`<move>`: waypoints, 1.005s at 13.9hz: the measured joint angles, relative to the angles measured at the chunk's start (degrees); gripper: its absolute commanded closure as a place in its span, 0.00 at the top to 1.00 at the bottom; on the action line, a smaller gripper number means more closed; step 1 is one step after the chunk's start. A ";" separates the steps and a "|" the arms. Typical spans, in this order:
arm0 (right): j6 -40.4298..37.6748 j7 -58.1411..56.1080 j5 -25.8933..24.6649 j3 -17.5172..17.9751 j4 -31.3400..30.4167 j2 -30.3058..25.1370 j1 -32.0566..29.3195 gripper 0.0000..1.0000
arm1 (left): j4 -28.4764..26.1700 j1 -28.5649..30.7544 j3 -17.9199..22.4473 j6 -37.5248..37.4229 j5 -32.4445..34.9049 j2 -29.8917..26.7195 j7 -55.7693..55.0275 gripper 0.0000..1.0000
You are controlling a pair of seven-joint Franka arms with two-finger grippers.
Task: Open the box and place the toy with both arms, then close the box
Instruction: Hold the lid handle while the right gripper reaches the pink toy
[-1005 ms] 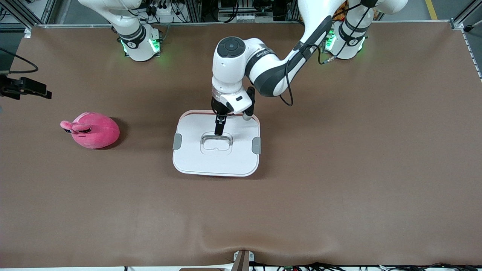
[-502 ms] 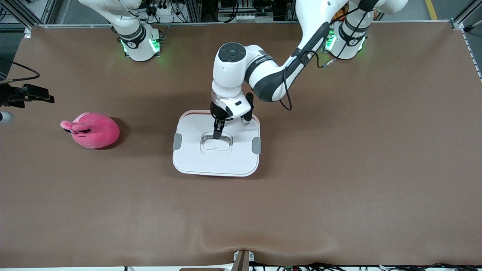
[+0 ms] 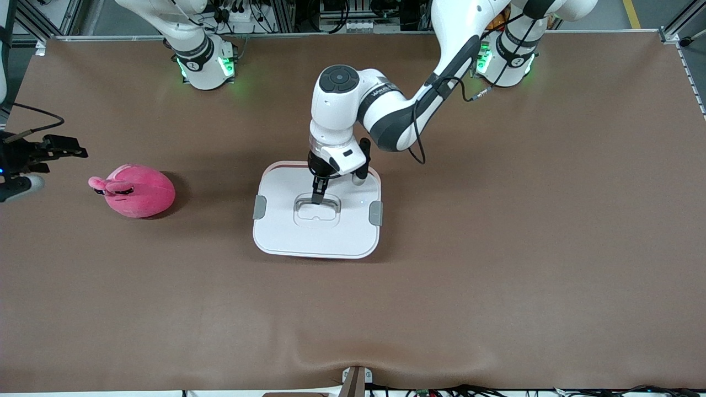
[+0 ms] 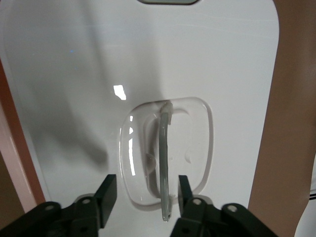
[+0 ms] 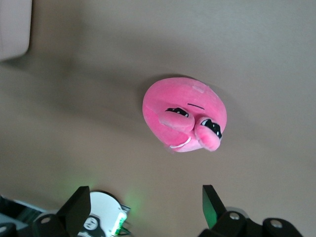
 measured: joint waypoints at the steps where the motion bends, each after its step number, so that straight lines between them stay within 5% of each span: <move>1: 0.31 -1.94 -0.02 -0.05 0.00 0.81 -0.23 1.00 | 0.01 0.00 0.00 0.05 0.00 0.05 0.00 0.38; 11: 7.95 -27.91 -2.42 -0.09 -0.16 8.08 -1.38 1.00 | 0.15 0.00 0.15 0.08 0.09 0.08 0.00 0.15; 14: 9.97 -35.64 -3.28 -0.07 -0.21 10.36 -1.44 1.00 | 0.16 -0.01 0.16 0.08 0.39 0.09 0.00 0.00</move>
